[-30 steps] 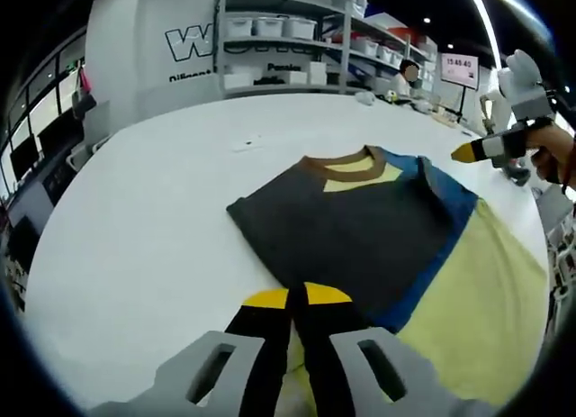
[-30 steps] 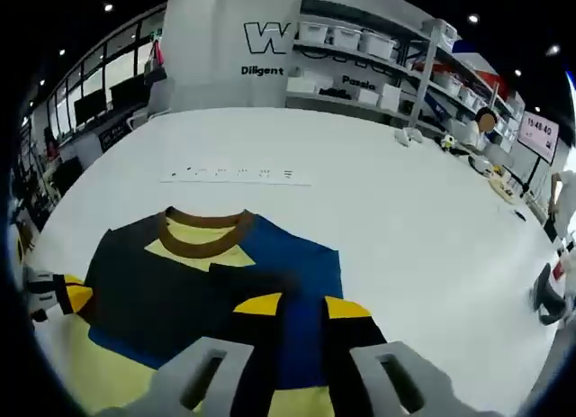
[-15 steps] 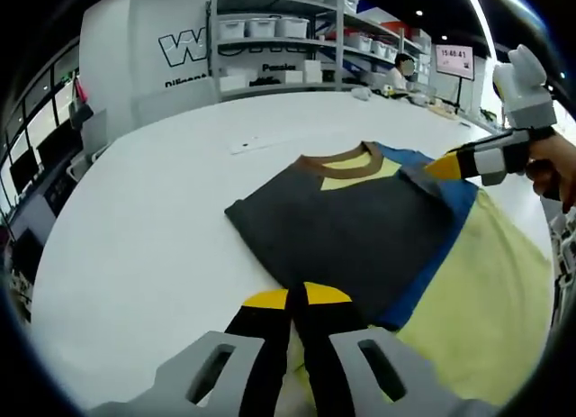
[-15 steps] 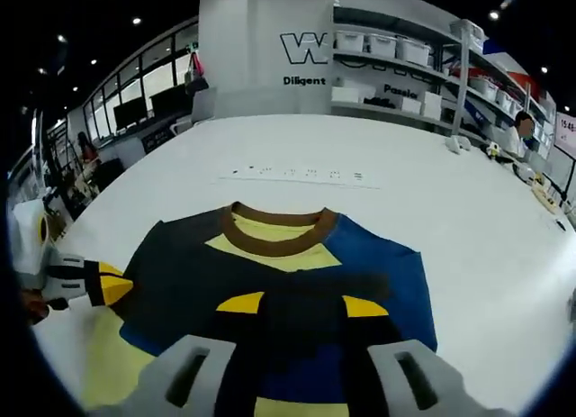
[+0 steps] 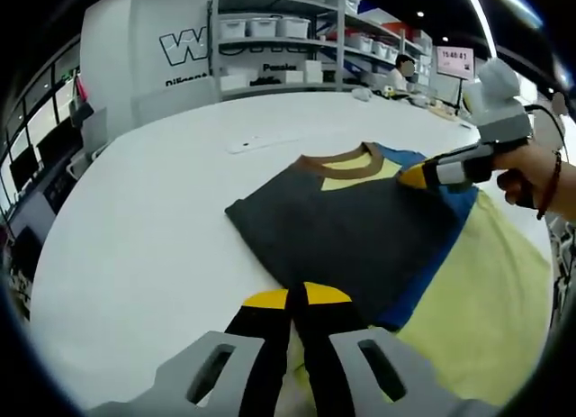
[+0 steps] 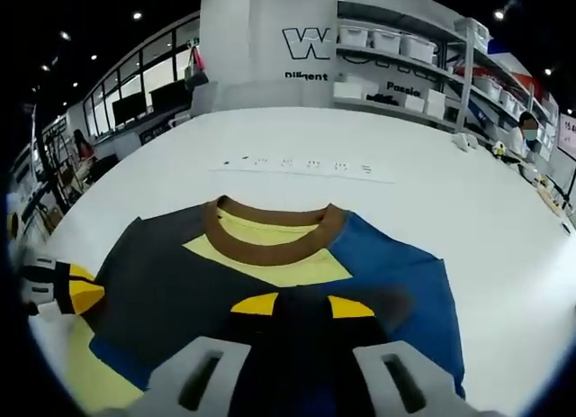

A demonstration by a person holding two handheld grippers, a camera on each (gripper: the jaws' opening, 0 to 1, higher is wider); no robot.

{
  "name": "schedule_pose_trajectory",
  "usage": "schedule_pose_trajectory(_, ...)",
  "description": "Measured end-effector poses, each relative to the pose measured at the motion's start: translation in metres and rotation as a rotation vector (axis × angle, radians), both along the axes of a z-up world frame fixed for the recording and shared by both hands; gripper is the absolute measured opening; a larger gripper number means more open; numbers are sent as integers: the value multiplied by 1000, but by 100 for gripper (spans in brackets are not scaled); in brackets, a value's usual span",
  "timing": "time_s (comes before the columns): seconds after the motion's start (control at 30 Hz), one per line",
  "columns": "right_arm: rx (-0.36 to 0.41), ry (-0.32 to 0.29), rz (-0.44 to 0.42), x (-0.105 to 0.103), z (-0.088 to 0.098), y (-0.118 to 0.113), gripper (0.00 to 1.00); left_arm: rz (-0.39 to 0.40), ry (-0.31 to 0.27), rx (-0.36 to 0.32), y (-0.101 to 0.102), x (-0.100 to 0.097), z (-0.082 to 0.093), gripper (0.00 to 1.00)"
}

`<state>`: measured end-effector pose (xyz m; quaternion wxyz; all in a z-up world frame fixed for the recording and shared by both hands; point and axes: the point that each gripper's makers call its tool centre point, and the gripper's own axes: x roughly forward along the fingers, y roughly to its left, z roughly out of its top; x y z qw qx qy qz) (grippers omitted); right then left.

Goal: Fold the garment on the visible template until the final outline fits inside the template.

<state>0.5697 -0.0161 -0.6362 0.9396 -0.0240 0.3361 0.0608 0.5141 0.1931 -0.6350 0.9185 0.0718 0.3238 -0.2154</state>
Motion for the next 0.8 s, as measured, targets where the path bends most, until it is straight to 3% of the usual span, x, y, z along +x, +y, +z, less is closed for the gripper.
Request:
schedule_pose_trajectory(0.2, -16, -10, -27, 1, 1, -3, 0, -8, -6, 12, 0, 1, 0, 2)
schedule_pose_trajectory(0.5, 22, -30, -78, -6, 14, -13, 0, -5, -4, 8, 0, 0, 0, 2)
schedule_pose_trajectory(0.67, 41, -42, -119, -18, 24, -26, 0, -5, -6, 8, 0, 0, 0, 2)
schedule_pose_trajectory(0.8, 28, -41, -172, -40, 26, -46, 0, -6, 0, -15, 1, 1, 0, 2)
